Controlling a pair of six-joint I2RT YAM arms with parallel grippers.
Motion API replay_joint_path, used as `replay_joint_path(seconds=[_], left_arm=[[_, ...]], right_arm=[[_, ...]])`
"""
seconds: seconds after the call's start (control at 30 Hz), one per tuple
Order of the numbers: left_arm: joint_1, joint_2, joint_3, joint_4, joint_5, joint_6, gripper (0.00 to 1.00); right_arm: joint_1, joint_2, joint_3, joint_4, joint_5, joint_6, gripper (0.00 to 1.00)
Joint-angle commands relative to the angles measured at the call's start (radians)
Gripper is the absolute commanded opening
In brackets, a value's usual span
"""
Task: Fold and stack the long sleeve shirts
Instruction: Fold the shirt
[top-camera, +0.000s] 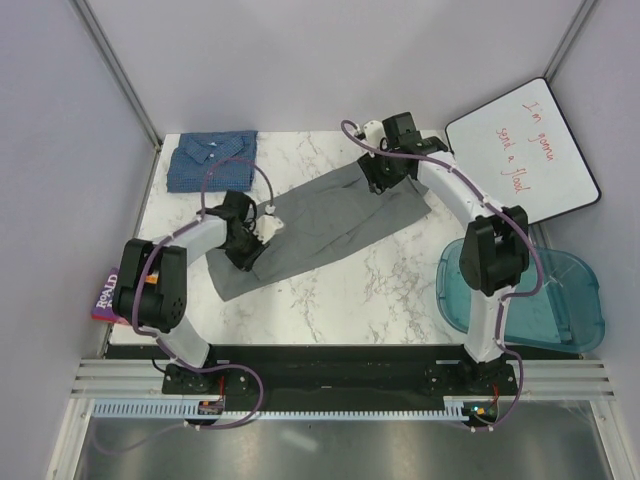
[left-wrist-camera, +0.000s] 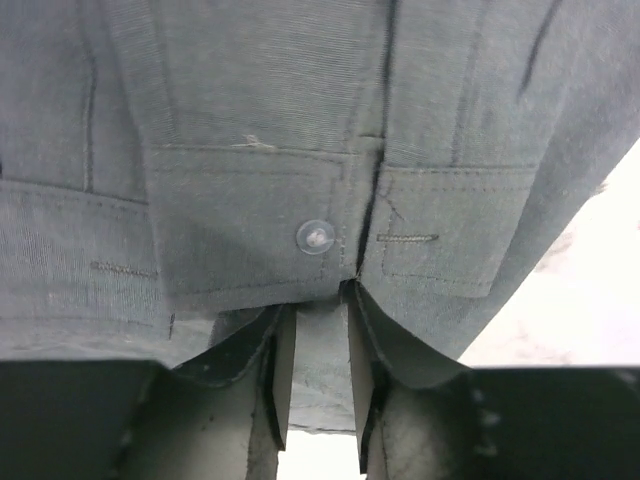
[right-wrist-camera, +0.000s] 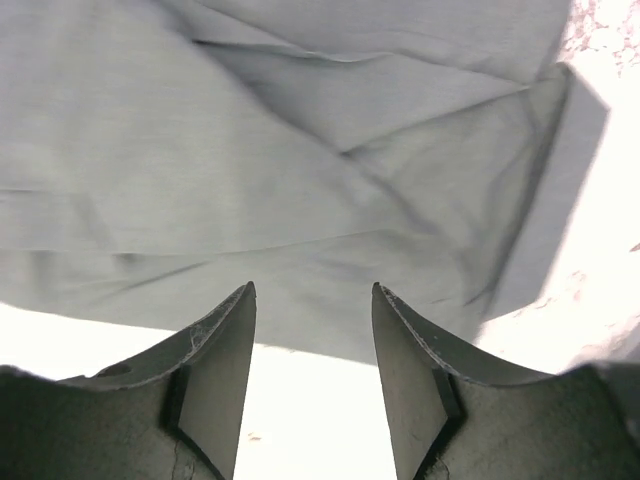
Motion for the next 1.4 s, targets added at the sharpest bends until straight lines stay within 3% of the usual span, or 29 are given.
replay_joint_path(seconds=[0.0,0.17,0.23,0.33,0.43,0.57,0.77,0.87,0.93,1.0,1.1,1.2,1.37], left_arm=[[-0.157,0.068,-0.101,-0.054,0.006,-0.077,0.28],[-0.373,0.03,0.003,-0.23,0.252,-0.146,0.24],[-0.441,-0.015,0.028,-0.25,0.276,-0.187,0.25],[-0.458,-0.104,0.092,-0.255,0.325,-0.254,0.26],[-0.405,-0.24,0.125,-0.219,0.329,-0.293,0.33],[-0.217,-0.407,0.085,-0.185,0.452,-0.32,0.42],[-0.08,-0.661,-0.044,-0.137,0.403,-0.281,0.38],[-0.069,-0.72,-0.11,-0.14,0.366,-0.218,0.37],[-0.067,-0.712,-0.139,-0.157,0.334,-0.108,0.36],[-0.069,-0.634,-0.171,-0.163,0.253,-0.029,0.33],[-0.07,-0.515,-0.184,-0.169,0.242,0.121,0.3],[-0.128,-0.372,-0.161,-0.103,0.146,0.092,0.27],[-0.24,-0.163,-0.125,-0.03,0.04,0.016,0.24]], right_arm=[[-0.016,-0.097,-0.102,-0.022,-0.134,0.088,0.57],[-0.022,-0.121,-0.181,-0.02,-0.162,0.104,0.54],[-0.022,-0.114,-0.198,-0.02,-0.177,0.11,0.5],[-0.02,-0.075,-0.209,-0.023,-0.199,0.108,0.46],[-0.003,-0.002,-0.182,-0.006,-0.162,0.092,0.42],[0.04,0.113,-0.082,0.007,-0.097,0.058,0.35],[0.099,0.28,0.05,0.027,-0.018,0.007,0.33],[0.15,0.348,0.148,0.035,0.004,-0.037,0.33],[0.182,0.383,0.232,0.043,0.007,-0.098,0.34],[0.24,0.425,0.279,0.053,0.047,-0.157,0.36],[0.294,0.411,0.308,0.118,0.148,-0.224,0.41],[0.277,0.339,0.308,0.169,0.194,-0.189,0.47],[0.19,0.142,0.21,0.156,0.139,-0.097,0.56]])
